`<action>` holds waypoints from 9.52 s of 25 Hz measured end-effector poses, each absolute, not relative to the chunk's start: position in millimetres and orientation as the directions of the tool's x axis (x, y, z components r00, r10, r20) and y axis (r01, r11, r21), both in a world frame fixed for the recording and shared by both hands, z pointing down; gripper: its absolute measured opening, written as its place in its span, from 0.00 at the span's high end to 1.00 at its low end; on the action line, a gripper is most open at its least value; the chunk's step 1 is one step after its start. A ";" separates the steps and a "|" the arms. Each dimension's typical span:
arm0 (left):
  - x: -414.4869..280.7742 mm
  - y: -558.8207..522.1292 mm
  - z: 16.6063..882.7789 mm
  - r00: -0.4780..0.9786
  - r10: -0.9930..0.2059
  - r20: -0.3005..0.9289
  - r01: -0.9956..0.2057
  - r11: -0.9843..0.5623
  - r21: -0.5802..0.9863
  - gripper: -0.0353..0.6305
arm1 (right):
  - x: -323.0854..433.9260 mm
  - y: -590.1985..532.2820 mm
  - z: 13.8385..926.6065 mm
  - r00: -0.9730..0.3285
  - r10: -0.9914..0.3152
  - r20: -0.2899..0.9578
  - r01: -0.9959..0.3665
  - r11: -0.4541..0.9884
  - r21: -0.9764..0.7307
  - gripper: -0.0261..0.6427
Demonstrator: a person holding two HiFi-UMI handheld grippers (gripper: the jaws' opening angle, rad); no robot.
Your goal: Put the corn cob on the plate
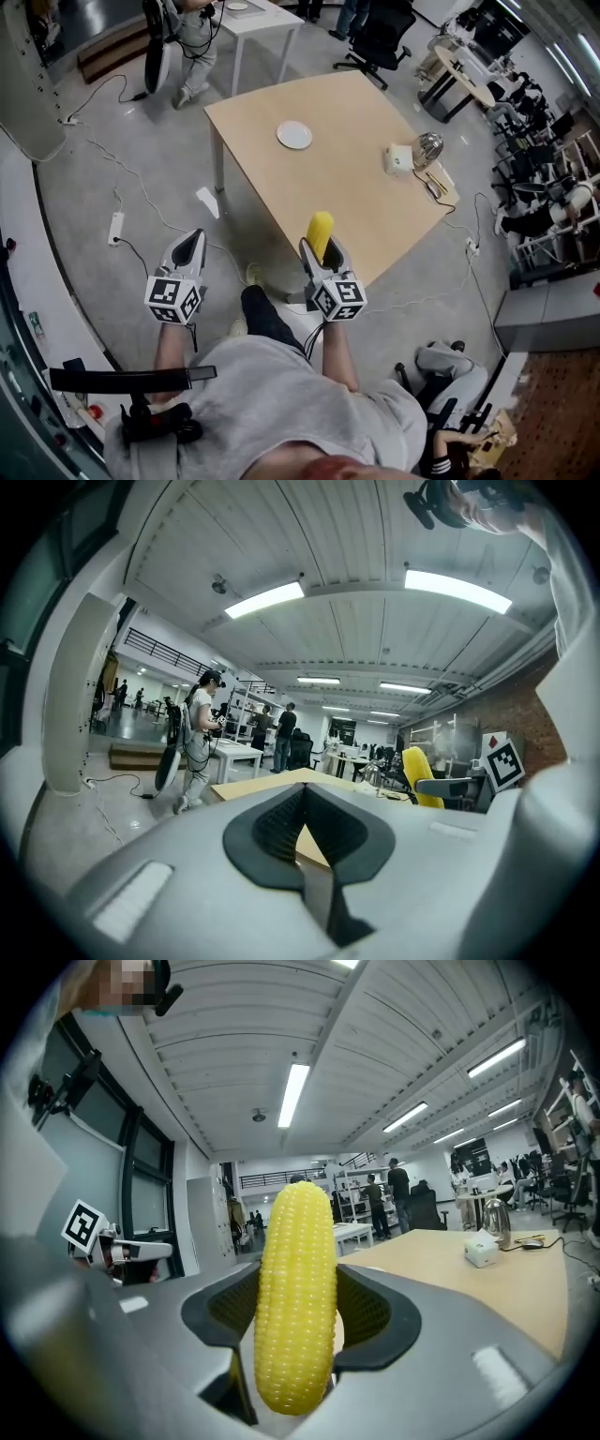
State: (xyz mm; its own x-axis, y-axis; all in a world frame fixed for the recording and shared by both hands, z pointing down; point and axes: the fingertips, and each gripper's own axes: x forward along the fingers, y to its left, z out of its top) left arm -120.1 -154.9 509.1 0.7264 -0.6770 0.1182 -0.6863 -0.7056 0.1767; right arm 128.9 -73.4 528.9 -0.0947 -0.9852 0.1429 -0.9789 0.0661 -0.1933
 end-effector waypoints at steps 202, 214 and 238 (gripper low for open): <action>-155.4 -100.1 492.7 0.647 -0.757 0.091 -0.762 -0.642 0.082 0.92 | 117.3 -84.1 512.6 -0.101 -0.989 0.113 -0.979 0.079 -0.187 0.94; -165.2 -69.1 487.8 0.646 -0.761 0.055 -0.762 -0.641 0.091 0.92 | 86.1 -29.3 518.7 -0.123 -0.987 0.102 -0.986 0.110 -0.126 0.95; -174.1 -63.0 487.5 0.644 -0.764 0.044 -0.763 -0.639 0.096 0.92 | 71.5 -23.2 519.0 -0.158 -0.982 0.106 -0.984 0.147 -0.104 0.95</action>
